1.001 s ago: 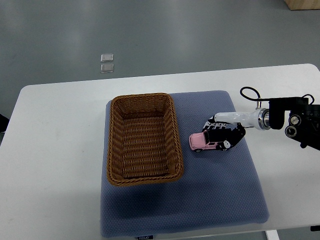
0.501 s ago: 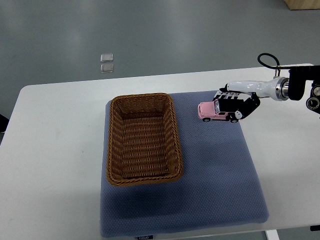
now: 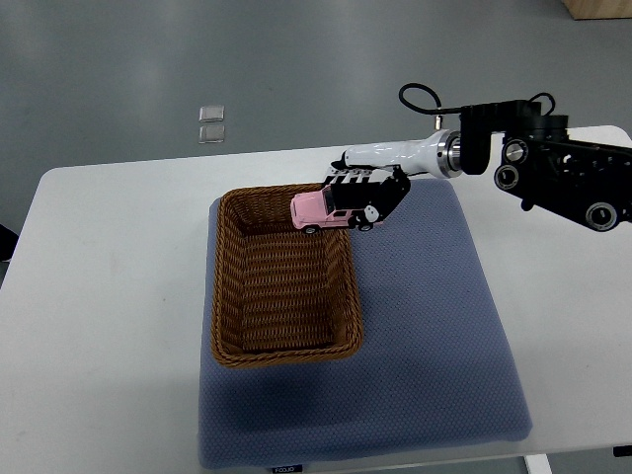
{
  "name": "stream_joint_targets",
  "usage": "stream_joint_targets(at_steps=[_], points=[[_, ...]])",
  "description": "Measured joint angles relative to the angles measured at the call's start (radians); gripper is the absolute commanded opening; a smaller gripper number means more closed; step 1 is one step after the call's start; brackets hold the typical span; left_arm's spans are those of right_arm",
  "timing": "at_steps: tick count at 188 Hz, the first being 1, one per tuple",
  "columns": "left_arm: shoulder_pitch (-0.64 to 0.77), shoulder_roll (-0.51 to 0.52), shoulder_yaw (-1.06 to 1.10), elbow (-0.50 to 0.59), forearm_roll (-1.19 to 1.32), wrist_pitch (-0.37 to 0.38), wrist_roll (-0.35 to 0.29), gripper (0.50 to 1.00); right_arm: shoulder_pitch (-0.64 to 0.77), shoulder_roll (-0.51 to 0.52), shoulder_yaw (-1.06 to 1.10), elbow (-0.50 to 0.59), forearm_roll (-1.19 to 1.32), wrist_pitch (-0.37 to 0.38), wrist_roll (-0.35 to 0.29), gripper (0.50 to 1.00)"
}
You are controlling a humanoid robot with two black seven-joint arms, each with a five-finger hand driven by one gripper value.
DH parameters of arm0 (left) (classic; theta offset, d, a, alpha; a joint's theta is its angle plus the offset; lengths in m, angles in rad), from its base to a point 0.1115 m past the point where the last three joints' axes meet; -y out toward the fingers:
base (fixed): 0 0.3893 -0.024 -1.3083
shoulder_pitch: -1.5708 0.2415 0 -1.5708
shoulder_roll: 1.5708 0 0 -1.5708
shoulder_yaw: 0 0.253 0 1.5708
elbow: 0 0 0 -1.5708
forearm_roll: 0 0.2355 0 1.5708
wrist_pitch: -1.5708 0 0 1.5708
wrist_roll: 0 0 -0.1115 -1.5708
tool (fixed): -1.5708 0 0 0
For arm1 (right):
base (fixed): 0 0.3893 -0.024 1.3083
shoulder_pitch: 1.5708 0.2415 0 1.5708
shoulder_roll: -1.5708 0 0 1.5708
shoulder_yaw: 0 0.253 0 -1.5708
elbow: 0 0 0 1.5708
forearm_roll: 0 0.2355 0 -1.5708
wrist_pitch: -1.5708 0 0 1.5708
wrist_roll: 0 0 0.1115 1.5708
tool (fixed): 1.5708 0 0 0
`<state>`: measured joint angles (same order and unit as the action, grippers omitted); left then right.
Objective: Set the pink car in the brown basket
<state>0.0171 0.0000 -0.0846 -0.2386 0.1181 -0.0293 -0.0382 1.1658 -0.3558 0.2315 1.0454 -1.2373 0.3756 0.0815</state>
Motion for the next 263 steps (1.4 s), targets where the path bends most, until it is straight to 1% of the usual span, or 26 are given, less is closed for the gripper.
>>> stream_joint_targets(at_steps=[42, 91, 93, 94, 95, 96, 97, 98, 102, 103, 104, 105, 108, 110, 111, 112, 113, 114, 115, 116, 119, 125, 173, 203, 231, 263], points=[[-0.011, 0.000, 0.000, -0.001, 0.001, 0.000, 0.000, 1.000, 0.009, 0.160, -0.032, -0.105, -0.002, -0.007, 0.001, 0.500], [-0.017, 0.000, 0.000, -0.002, 0.002, -0.001, 0.000, 1.000, -0.008, 0.261, -0.043, -0.186, -0.003, -0.020, 0.003, 0.500], [-0.017, 0.000, 0.000, -0.002, 0.002, -0.001, 0.000, 1.000, -0.009, 0.263, -0.045, -0.189, -0.003, -0.021, 0.003, 0.507], [-0.017, 0.000, 0.000, -0.002, 0.002, -0.001, 0.000, 1.000, -0.010, 0.264, -0.045, -0.191, -0.003, -0.021, 0.003, 0.539], [-0.017, 0.000, 0.000, -0.002, 0.002, -0.001, 0.000, 1.000, -0.011, 0.266, -0.046, -0.193, -0.003, -0.022, 0.003, 0.539], [-0.017, 0.000, 0.000, -0.002, 0.002, -0.001, 0.000, 1.000, -0.012, 0.267, -0.047, -0.194, -0.003, -0.023, 0.003, 0.570], [-0.017, 0.000, 0.000, -0.002, 0.002, -0.001, 0.000, 1.000, -0.013, 0.268, -0.047, -0.196, -0.003, -0.024, 0.003, 0.570], [-0.017, 0.000, 0.000, -0.002, 0.002, -0.001, 0.000, 1.000, -0.016, 0.271, -0.048, -0.200, -0.003, -0.026, 0.003, 0.594], [-0.017, 0.000, 0.000, -0.002, 0.002, -0.001, 0.000, 1.000, -0.021, 0.276, -0.049, -0.207, -0.004, -0.030, 0.004, 0.639], [-0.017, 0.000, 0.000, -0.002, 0.002, -0.001, 0.000, 1.000, -0.023, 0.277, -0.050, -0.209, -0.004, -0.032, 0.004, 0.639], [-0.017, 0.000, 0.000, -0.002, 0.002, -0.001, 0.000, 1.000, -0.024, 0.278, -0.050, -0.210, -0.004, -0.033, 0.004, 0.664], [-0.017, 0.000, 0.000, -0.002, 0.002, -0.001, 0.000, 1.000, -0.026, 0.279, -0.050, -0.212, -0.004, -0.034, 0.004, 0.664], [-0.017, 0.000, 0.000, -0.002, 0.002, -0.001, 0.000, 1.000, -0.030, 0.282, -0.050, -0.217, -0.004, -0.038, 0.004, 0.717], [-0.017, 0.000, 0.000, -0.002, 0.002, -0.001, 0.000, 1.000, -0.034, 0.284, -0.051, -0.220, -0.004, -0.041, 0.004, 0.717], [-0.017, 0.000, 0.000, -0.002, 0.002, -0.001, 0.000, 1.000, -0.035, 0.285, -0.051, -0.222, -0.004, -0.042, 0.004, 0.745], [-0.017, 0.000, 0.000, -0.002, 0.002, -0.001, 0.000, 1.000, -0.038, 0.287, -0.051, -0.225, -0.004, -0.044, 0.004, 0.746], [-0.017, 0.000, 0.000, -0.002, 0.002, -0.001, 0.000, 1.000, -0.039, 0.288, -0.051, -0.226, -0.004, -0.045, 0.004, 0.774], [-0.017, 0.000, 0.000, -0.002, 0.002, -0.001, 0.000, 1.000, -0.041, 0.289, -0.051, -0.228, -0.004, -0.046, 0.004, 0.774], [-0.017, 0.000, 0.000, -0.002, 0.002, -0.001, 0.000, 1.000, -0.042, 0.290, -0.051, -0.229, -0.004, -0.047, 0.004, 0.803], [-0.017, 0.000, 0.000, -0.002, 0.002, -0.001, 0.000, 1.000, -0.043, 0.291, -0.051, -0.231, -0.004, -0.048, 0.004, 0.803], [-0.017, 0.000, 0.000, -0.001, 0.002, -0.001, 0.000, 1.000, -0.046, 0.293, -0.051, -0.235, -0.004, -0.050, 0.004, 0.854], [-0.017, 0.000, 0.000, -0.001, 0.002, -0.001, 0.000, 1.000, -0.051, 0.297, -0.051, -0.241, -0.004, -0.053, 0.004, 0.893], [-0.017, 0.000, 0.000, 0.001, 0.001, -0.001, 0.000, 1.000, -0.061, 0.293, -0.025, -0.251, 0.009, -0.053, 0.007, 0.911], [-0.017, 0.000, -0.001, 0.008, 0.000, -0.001, -0.001, 1.000, -0.041, 0.230, 0.121, -0.249, 0.110, -0.041, 0.010, 0.911], [-0.017, 0.000, -0.001, 0.010, 0.000, -0.001, -0.001, 1.000, -0.081, 0.157, 0.332, -0.244, 0.355, -0.042, 0.013, 0.911], [-0.017, 0.000, 0.001, 0.003, 0.000, -0.001, -0.001, 1.000, -0.249, 0.143, 0.627, -0.243, 0.780, -0.045, 0.014, 0.911]])
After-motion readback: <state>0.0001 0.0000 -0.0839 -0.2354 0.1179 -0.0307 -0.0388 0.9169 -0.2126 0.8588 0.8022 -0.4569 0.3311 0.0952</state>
